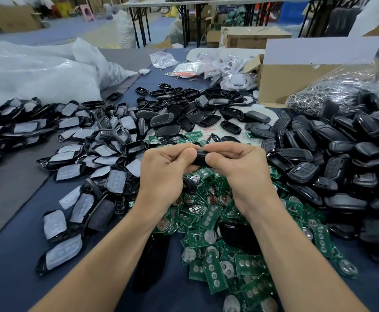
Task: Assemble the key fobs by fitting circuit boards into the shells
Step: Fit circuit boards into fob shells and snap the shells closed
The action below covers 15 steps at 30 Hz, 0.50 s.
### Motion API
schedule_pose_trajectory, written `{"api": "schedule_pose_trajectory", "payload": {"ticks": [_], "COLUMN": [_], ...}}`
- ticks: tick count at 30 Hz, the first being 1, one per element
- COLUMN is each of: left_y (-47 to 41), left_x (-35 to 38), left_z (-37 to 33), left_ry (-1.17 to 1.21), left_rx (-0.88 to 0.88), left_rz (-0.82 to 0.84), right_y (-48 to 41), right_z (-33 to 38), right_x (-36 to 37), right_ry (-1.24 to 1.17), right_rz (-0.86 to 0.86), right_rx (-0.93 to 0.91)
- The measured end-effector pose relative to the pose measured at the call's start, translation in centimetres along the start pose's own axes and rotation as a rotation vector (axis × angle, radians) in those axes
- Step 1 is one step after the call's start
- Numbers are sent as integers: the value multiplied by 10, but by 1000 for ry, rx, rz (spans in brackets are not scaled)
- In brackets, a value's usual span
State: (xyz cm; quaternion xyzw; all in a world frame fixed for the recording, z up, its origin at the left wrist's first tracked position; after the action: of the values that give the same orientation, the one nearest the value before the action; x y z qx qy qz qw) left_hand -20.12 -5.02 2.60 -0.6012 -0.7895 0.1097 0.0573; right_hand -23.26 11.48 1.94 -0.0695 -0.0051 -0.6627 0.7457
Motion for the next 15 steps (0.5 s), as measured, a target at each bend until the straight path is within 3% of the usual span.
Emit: {"api": "schedule_pose_trajectory", "payload": {"ticks": [5,10,15], "left_y": [2,-3,-2], "left_x": [-2,2,2], "left_z": [-7,1,6], "left_ry": [-153,-51,-102], "left_rx": [120,37,33], "left_rz": [-16,-10,-7], "right_y": [5,7,4], "right_z": [19,20,14], "right_x": [7,8,11], "right_ry": [465,405,393], "right_rz": [36,-30,87], "right_rx": [-172,-182,-123]}}
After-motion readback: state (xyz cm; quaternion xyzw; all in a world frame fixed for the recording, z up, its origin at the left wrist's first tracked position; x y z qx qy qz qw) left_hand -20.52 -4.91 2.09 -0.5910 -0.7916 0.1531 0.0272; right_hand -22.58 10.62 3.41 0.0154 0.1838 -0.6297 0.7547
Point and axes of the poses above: each hand's wrist, its own y-axis away from the middle knuckle, its own x-axis out of the palm, z = x × y, the point moved 8 cm from there along -y, towards the middle knuckle, and after that the axes turned 2 degrees about z, right-handed, at the moved point
